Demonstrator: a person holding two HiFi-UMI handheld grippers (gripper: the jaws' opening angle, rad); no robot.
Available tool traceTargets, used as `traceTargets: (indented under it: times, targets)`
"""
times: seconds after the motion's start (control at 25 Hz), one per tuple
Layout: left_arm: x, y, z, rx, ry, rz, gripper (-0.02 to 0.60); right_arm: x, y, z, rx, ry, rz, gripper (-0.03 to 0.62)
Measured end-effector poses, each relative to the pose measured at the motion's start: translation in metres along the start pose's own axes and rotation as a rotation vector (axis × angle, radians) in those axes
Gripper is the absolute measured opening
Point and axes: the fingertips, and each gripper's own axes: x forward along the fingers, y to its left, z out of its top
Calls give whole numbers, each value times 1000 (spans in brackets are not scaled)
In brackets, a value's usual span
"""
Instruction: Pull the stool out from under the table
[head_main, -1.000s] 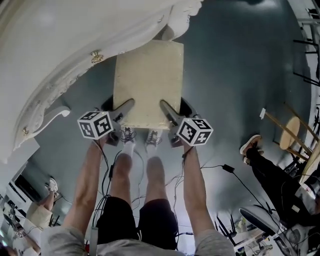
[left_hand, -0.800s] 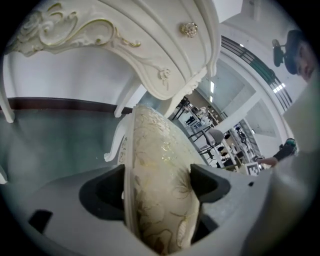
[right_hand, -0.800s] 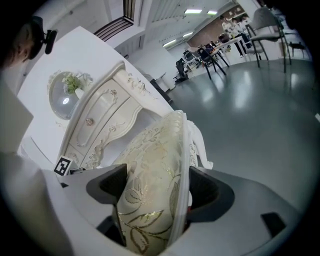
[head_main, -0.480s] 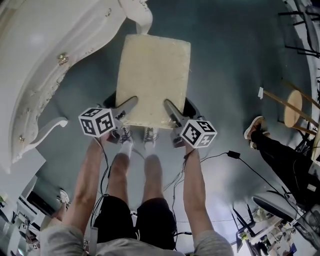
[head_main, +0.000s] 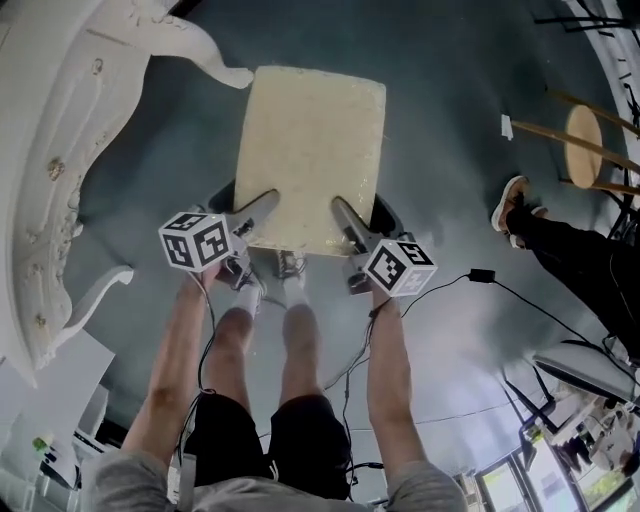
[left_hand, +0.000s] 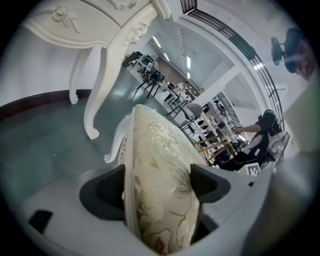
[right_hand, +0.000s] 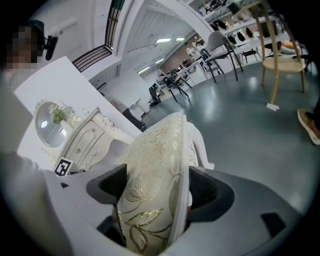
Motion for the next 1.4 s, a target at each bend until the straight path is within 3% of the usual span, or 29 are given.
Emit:
traceTargets:
  times: [0.4, 0.64, 1.08, 1.4]
  targets:
    - [94, -70, -27, 135, 160, -90, 408, -67, -98, 2, 140, -127, -131, 403]
    - [120, -82, -40, 194, 211, -129, 406, -82, -126, -12, 194, -191, -173, 402]
    - [114, -72, -66, 214, 225, -143, 408, -86, -123, -46, 190, -239, -166, 403]
    - [102, -47, -106, 198, 284, -141, 410, -83, -119, -97, 215, -172, -175, 403]
